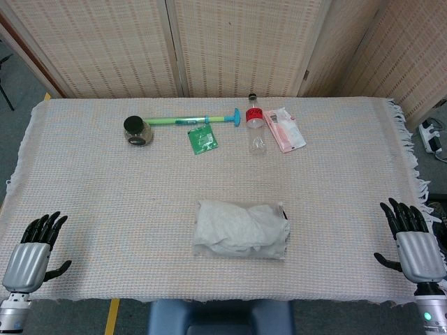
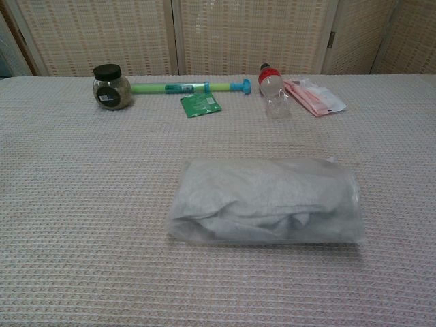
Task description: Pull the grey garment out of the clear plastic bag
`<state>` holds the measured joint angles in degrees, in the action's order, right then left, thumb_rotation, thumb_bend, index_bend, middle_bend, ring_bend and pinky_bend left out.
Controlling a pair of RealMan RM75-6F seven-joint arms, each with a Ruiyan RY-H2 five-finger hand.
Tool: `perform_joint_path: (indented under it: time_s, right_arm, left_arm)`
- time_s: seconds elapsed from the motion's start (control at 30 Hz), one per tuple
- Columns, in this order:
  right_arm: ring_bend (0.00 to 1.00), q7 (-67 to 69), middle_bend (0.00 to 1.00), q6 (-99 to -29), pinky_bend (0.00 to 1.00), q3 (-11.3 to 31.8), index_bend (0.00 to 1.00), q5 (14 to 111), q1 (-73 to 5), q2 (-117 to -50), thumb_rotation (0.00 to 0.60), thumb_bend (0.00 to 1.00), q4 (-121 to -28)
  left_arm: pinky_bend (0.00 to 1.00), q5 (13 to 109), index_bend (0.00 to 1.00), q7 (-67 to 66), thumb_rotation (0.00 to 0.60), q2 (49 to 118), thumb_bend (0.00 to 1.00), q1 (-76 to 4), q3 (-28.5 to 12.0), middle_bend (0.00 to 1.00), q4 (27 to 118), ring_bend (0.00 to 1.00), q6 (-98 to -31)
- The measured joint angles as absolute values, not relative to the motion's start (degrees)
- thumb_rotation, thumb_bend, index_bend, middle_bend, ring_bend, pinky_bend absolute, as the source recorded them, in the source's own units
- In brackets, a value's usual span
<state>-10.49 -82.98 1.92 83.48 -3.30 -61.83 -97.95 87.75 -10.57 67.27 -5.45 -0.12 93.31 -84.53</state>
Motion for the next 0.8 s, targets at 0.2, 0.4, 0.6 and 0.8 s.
perform_joint_path:
  time_s: [0.2,0.4,0.6,0.8]
  right_arm:
    - [0.0,-10.8,0.0,-82.41,0.0,1.95,0.0,83.19,-3.48,-61.78,0.6,0.05,-98.09]
    - [0.0,-10.46,0.0,-83.27,0.0,1.59,0.0,84.14,-3.03,-61.24,0.6,0.05,-98.59]
    - [0.0,-10.8,0.0,-84.33,0.0,1.06,0.0,84.23,-1.88,-60.5,0.6,0.05,-99.12]
    - [0.0,-11.21,0.0,-84.29,0.0,1.06,0.0,83.6,-1.58,-60.32,0.6,0.05,-99.06]
  left_arm:
    - [0.13,87.28,0.11,-10.81,0.6,67.08,0.21,-5.68,0.33,0.08,93.65,0.01,-83.0]
    - [0.22,89.58,0.11,-10.74,0.6,67.19,0.21,-5.89,1.39,0.14,94.06,0.04,-82.78]
    - [0.76,96.63,0.17,-7.3,0.6,69.89,0.2,-6.27,3.31,0.71,92.46,0.64,-84.24]
    - [1.0,104.28,0.43,-1.17,0.6,77.9,0.21,-7.57,6.21,1.0,85.89,0.99,-84.57]
